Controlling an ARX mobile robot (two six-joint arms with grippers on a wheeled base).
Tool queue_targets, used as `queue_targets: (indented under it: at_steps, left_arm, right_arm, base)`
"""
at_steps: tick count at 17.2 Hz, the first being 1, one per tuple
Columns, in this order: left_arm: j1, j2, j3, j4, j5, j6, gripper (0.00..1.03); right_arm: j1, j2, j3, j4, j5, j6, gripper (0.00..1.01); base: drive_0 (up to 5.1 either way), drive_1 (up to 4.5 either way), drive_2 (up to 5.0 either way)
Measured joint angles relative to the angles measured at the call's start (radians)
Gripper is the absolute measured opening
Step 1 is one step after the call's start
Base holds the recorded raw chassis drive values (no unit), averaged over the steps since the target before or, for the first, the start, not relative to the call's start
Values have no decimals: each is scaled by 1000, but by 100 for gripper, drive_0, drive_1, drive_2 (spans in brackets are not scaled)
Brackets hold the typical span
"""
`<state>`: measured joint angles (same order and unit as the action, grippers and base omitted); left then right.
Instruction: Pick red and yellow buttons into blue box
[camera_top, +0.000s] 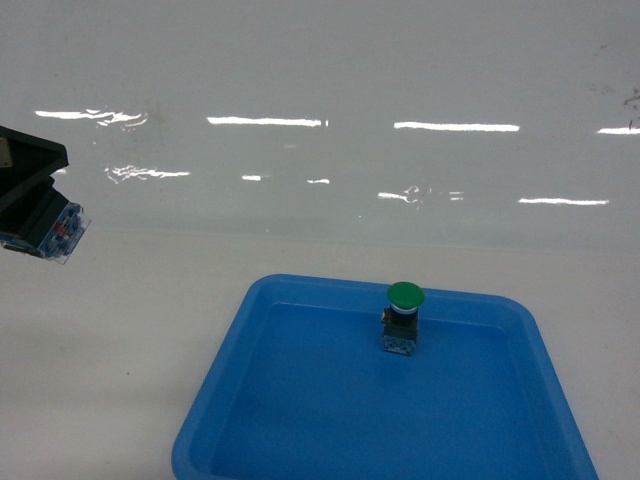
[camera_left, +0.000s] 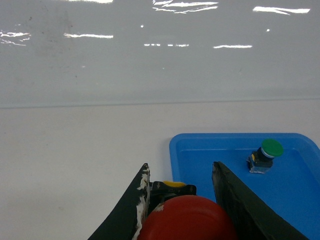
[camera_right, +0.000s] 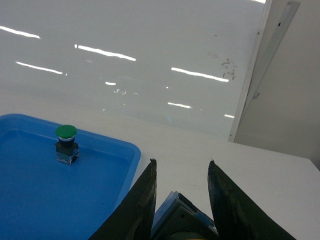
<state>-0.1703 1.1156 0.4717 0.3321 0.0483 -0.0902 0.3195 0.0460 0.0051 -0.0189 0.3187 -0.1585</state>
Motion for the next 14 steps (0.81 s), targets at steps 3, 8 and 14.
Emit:
queue_targets:
  at_steps: [3, 8, 14]
  left_arm:
    - [-83, -129, -53, -42, -65, -10, 32]
    - [-191, -317, -117, -158, -192, -85, 32]
    - [-140, -319, -136, -71, -214, -56, 32]
  right_arm:
    - [0, 0, 0, 0, 0, 0, 29]
    - [0, 0, 0, 0, 0, 0, 29]
    - [0, 0, 0, 0, 0, 0, 29]
  base:
    - [0, 0, 0]
    - [0, 0, 0]
    - [0, 0, 0]
